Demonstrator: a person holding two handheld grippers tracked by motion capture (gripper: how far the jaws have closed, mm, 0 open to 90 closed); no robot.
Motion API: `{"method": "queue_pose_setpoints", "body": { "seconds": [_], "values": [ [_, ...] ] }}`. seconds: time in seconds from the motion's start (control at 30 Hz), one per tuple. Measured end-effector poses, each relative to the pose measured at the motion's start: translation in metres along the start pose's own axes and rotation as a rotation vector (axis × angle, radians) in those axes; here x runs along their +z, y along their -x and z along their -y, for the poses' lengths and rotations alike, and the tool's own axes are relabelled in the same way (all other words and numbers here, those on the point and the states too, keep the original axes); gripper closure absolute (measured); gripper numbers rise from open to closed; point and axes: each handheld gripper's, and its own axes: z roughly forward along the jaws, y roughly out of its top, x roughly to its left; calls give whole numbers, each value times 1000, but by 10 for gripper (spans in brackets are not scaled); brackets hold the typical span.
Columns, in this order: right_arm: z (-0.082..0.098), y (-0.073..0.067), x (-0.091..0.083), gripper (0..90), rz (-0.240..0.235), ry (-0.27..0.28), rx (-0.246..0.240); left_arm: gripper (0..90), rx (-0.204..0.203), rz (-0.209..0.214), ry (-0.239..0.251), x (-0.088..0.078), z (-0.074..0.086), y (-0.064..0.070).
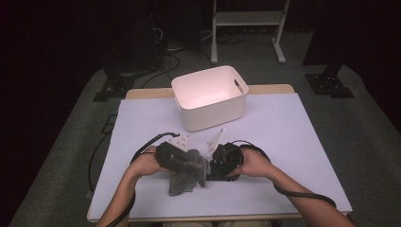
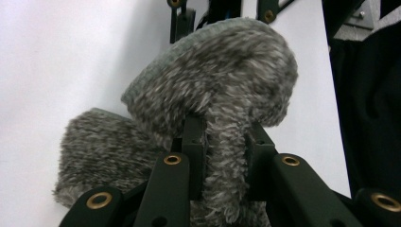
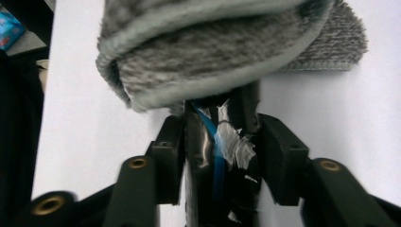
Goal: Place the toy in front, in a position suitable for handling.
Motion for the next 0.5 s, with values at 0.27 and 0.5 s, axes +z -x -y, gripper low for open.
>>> {"method": "queue_pose_setpoints", "body": {
  "seconds": [0.27,0.5],
  "values": [
    [11,0,-5,558,12,79,17,753,5,-10,26,-6,-2,-1],
    [16,0,-14,558,28,233,59,753,-28,-49,5,-27,9,-3]
  ]
}}
